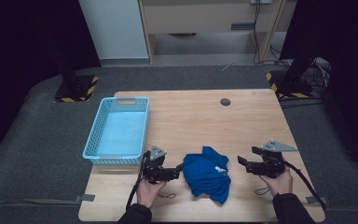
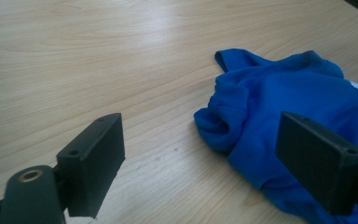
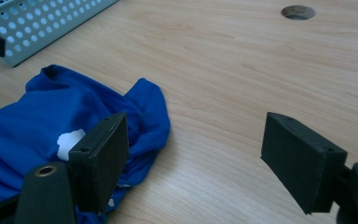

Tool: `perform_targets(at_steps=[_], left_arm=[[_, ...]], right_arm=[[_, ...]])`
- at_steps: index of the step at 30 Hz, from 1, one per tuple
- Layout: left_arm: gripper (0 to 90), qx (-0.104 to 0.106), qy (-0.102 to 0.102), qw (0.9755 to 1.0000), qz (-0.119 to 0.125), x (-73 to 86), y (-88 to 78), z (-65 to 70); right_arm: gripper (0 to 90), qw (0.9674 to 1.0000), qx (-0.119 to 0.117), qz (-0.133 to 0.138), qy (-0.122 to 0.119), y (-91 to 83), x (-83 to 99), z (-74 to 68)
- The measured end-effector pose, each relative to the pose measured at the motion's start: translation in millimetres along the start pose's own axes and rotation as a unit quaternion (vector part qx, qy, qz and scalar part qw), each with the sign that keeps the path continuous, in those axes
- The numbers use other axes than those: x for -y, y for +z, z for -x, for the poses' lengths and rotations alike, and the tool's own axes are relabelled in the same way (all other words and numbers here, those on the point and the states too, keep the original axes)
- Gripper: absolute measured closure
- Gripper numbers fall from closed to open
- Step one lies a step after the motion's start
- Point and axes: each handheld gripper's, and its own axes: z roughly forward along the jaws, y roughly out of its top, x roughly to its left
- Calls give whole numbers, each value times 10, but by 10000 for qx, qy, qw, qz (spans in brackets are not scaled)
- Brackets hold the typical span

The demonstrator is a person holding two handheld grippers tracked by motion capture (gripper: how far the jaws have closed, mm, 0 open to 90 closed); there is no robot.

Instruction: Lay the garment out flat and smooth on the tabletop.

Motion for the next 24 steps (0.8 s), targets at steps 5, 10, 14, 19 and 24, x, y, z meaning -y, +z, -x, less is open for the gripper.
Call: perform_targets(at_steps=[5, 10, 14, 19, 24], left_arm=[[168, 119, -71, 9999, -44, 11, 92, -2], [202, 262, -184, 9995, -70, 22, 191, -8], [231, 328, -212, 9992, -85, 26, 250, 8], [296, 413, -284, 9987, -119, 29, 335, 1], [405, 451, -161, 9983, -328, 65, 414, 34]], right_arm=[[255, 9996, -242, -125, 66, 159, 21, -83], [273, 9985, -410, -332, 170, 310, 69, -123], [289, 9974, -527, -465, 183, 411, 99, -143], [314, 9958, -653, -623, 155, 556, 120, -205], [394, 9943, -687, -817, 44, 663, 157, -267]])
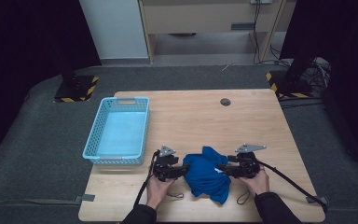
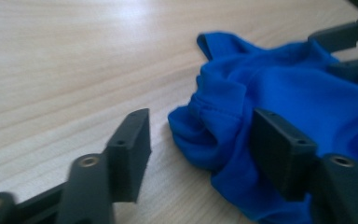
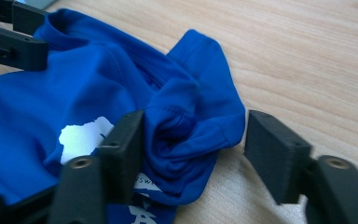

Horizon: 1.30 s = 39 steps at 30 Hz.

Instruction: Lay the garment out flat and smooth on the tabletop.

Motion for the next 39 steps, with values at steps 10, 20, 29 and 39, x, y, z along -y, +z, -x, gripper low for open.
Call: perform_targets(at_steps=[10, 20, 29, 39], left_arm=[[751, 85, 347, 9993, -147, 42, 41, 131], [849, 113, 477, 9986, 209, -64, -172, 241], [850, 131, 756, 9950, 645, -369, -542, 481], [848, -272, 675, 9904, 1178, -933, -807, 470]], right_arm=[[784, 9998, 7, -177, 84, 16, 33, -56], [823, 9994, 101, 289, 132, -227, -83, -126], [823, 9943, 262, 1011, -192, -707, -311, -254], [819, 9827, 519, 1768, -185, -950, -819, -327]])
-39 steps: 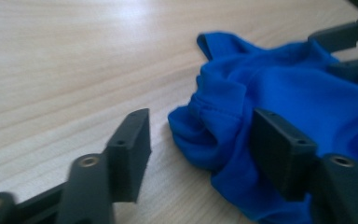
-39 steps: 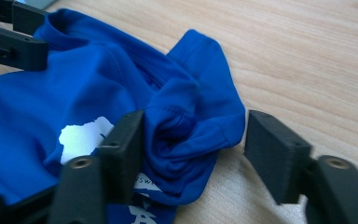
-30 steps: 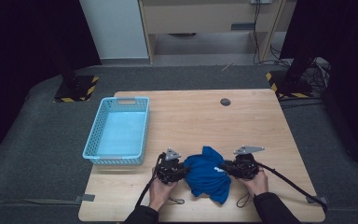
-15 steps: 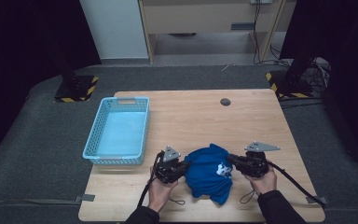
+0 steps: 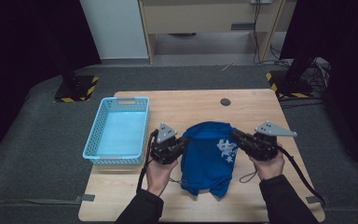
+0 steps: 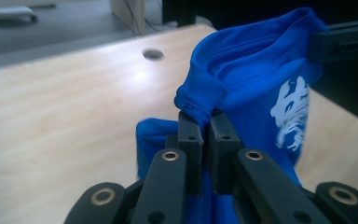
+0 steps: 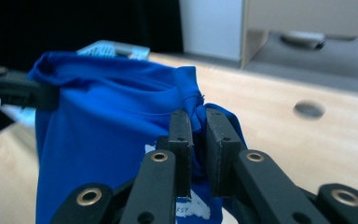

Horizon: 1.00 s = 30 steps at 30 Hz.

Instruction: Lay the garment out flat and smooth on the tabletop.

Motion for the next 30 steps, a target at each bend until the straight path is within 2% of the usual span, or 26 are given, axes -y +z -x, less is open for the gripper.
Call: perform_targets(at_steps=[4, 7, 8, 9, 10, 11, 12, 13, 15, 17, 20, 25, 27, 30], left_arm=[[848, -366, 15, 9993, 88, -229, 97, -105], [842, -676, 28, 9976, 120, -362, 228, -195], [815, -813, -21, 9966, 143, -391, 283, -230], [731, -942, -86, 9954, 148, -411, 342, -269], [676, -1028, -135, 9945, 147, -421, 396, -309], [598, -1139, -170, 9932, 155, -419, 439, -347], [533, -1202, -252, 9924, 125, -410, 465, -377], [533, -1230, -302, 9919, 92, -396, 477, -399], [477, -1237, -302, 9918, 88, -357, 464, -415], [457, -1274, -222, 9915, 106, -297, 416, -411], [423, -1187, -205, 9927, -5, -208, 348, -391], [392, -1120, 38, 9932, -325, -18, 230, -315], [391, -1047, 62, 9933, -477, 95, 182, -291], [392, -1021, 161, 9920, -721, 311, 105, -262]], right_arm=[[818, 9991, 313, 277, 24, 111, -287, 21], [814, 9978, 541, 362, 97, 288, -455, 63], [812, 9972, 649, 362, 128, 363, -497, 84], [802, 9965, 737, 347, 174, 444, -531, 111], [753, 9955, 872, 318, 212, 527, -553, 143], [648, 9937, 1057, 296, 216, 606, -562, 177], [494, 9902, 1351, 265, 222, 716, -548, 250], [494, 9902, 1351, 265, 222, 716, -548, 250], [391, 9871, 1565, 247, 209, 754, -517, 294], [358, 9874, 1539, 298, 201, 719, -470, 315], [314, 9883, 1492, 254, 179, 641, -379, 340], [279, 9899, 1407, 103, 113, 507, -179, 370], [273, 9906, 1367, -15, 64, 448, -73, 379], [278, 9915, 1288, -185, 75, 352, 115, 384]])
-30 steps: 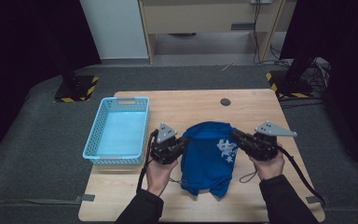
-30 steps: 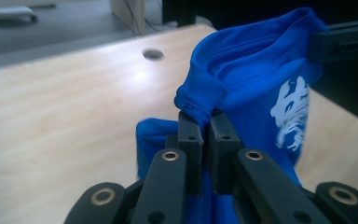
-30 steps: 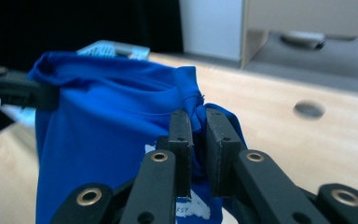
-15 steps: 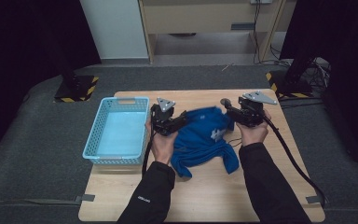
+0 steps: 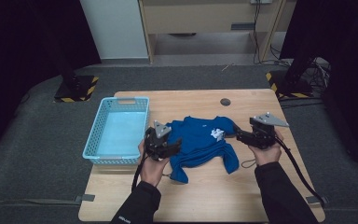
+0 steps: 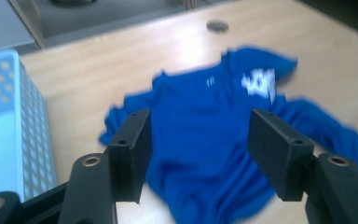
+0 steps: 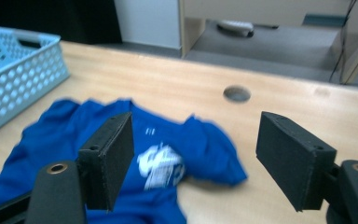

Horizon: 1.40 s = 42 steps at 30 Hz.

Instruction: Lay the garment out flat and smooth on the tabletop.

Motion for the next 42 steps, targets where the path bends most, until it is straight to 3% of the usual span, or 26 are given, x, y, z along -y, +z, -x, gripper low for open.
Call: perform_targets(at_steps=[10, 15, 17, 21, 27, 33, 37, 42], left_arm=[[400, 231, -333, 9977, -536, 605, 8, -30], [419, 527, -647, 9937, -748, 830, 119, -19], [418, 628, -673, 9925, -804, 862, 155, 3], [425, 738, -682, 9905, -942, 941, 258, 91], [451, 575, -452, 9916, -1068, 971, 340, 151], [513, 527, -503, 9909, -1136, 996, 374, 113], [562, 488, -414, 9916, -1121, 1001, 380, 101], [689, 395, -270, 9919, -1174, 997, 372, 92]], right_arm=[[297, 9966, -335, -739, -114, -118, 636, -22], [321, 9927, -420, -1128, -49, -64, 884, -7], [336, 9918, -408, -1201, -144, -39, 913, -25], [404, 9900, -527, -1308, -58, 25, 969, -73], [445, 9869, -422, -1550, -153, 142, 1034, -81], [486, 9831, -397, -1775, -222, 224, 1104, -108], [535, 9829, -365, -1794, -211, 241, 1111, -106], [734, 9818, -325, -1837, -340, 223, 1107, -106]])
